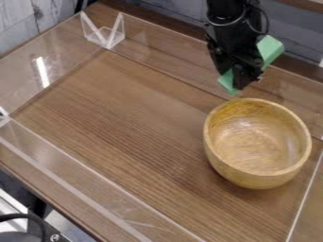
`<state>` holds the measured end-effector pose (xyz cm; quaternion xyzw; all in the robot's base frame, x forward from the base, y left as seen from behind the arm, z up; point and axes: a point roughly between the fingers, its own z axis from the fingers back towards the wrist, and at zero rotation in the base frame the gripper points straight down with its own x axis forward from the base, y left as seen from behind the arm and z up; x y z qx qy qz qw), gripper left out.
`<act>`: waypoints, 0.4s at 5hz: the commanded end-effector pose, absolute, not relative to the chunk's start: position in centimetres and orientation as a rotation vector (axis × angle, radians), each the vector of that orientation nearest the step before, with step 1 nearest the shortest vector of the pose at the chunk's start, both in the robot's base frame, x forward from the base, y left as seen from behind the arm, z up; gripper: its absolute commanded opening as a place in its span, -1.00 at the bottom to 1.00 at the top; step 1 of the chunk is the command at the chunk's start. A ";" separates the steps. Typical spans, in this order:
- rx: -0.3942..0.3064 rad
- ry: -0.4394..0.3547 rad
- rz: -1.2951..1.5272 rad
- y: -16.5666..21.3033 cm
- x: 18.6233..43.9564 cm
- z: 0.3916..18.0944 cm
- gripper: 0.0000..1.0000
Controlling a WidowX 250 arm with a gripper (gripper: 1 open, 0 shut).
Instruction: Remove the green block from inside the brown bowl and put it on the table
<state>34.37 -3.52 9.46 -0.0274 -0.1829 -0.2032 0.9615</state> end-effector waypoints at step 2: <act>-0.058 -0.458 -0.421 -4.1 35.6 11.5 -1.00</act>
